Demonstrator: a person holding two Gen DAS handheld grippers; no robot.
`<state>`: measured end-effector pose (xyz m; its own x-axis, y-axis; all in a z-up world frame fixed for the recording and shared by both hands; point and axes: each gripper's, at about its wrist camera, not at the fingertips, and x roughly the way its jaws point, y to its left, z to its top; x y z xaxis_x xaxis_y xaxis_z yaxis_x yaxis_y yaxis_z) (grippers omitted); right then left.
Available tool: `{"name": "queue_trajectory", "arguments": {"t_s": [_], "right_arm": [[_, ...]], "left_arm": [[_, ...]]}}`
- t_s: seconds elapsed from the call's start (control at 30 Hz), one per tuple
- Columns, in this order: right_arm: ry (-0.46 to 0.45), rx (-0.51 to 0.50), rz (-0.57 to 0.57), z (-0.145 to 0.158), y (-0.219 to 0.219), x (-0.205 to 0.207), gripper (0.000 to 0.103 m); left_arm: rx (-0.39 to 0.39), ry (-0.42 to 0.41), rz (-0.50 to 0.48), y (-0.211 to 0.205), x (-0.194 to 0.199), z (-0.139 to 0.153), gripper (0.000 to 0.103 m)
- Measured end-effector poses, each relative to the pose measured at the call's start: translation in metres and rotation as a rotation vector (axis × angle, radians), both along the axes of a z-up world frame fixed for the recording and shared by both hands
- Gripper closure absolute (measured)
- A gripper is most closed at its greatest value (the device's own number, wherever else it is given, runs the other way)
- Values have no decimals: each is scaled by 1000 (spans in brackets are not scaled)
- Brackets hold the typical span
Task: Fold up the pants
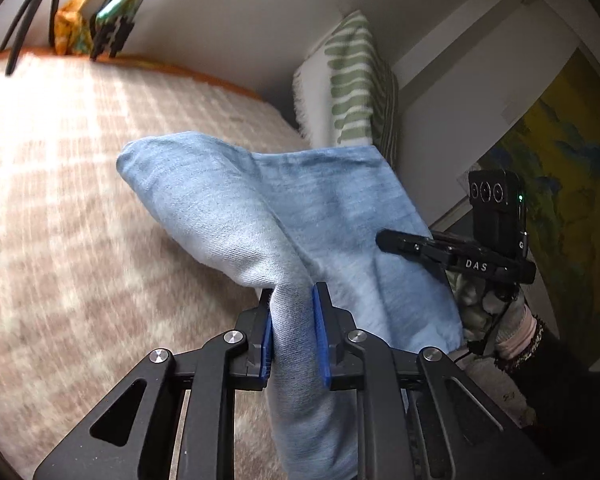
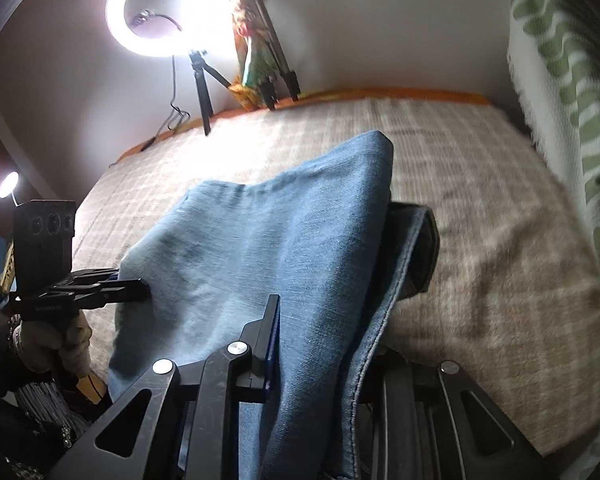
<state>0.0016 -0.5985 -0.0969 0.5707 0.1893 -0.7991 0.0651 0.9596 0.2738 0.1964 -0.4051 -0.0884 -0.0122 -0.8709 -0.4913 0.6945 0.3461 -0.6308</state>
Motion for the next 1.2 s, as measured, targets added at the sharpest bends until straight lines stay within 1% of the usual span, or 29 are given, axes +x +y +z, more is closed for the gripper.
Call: {"name": "queue_trajectory", "arguments": {"t_s": [0.13, 0.2, 0.27, 0.33, 0.4, 0.53, 0.63, 0.7, 0.8, 0.87, 0.93, 1.03, 1.13, 1.2], "right_arm": [[-37, -34, 7, 18, -1, 10, 81], [-60, -58, -3, 27, -5, 24, 81], [-85, -77, -12, 35, -8, 41, 81], [-108, -117, -11, 43, -13, 60, 81], [-126, -151, -19, 47, -21, 83, 81], [-127, -170, -37, 47, -40, 132, 81], [-133, -193, -44, 43, -49, 165, 81], [-130, -209, -47, 40, -56, 186, 81], [-107, -233, -54, 31, -63, 214, 81], [-85, -248, -55, 20, -67, 230, 81], [-65, -259, -54, 7, -72, 246, 81], [-40, -268, -53, -10, -76, 263, 81], [-8, -280, -51, -27, -81, 275, 81], [1, -286, -53, -36, -84, 276, 81]], "left_arm": [[-10, -67, -4, -4, 12, 18, 87], [-14, -103, -2, -10, 23, 27, 88], [-17, -143, 5, -17, 33, 36, 88], [-23, -182, 14, -26, 47, 44, 88], [-26, -197, 34, -37, 66, 50, 88], [-12, -216, 73, -64, 102, 57, 88], [6, -232, 104, -77, 127, 58, 88], [18, -227, 115, -85, 143, 56, 88], [47, -205, 137, -97, 162, 45, 88], [77, -215, 147, -105, 167, 35, 88], [96, -207, 151, -113, 173, 26, 88], [115, -208, 172, -120, 181, 18, 88], [159, -198, 200, -124, 195, 6, 87], [202, -209, 208, -127, 196, 0, 87]]}}
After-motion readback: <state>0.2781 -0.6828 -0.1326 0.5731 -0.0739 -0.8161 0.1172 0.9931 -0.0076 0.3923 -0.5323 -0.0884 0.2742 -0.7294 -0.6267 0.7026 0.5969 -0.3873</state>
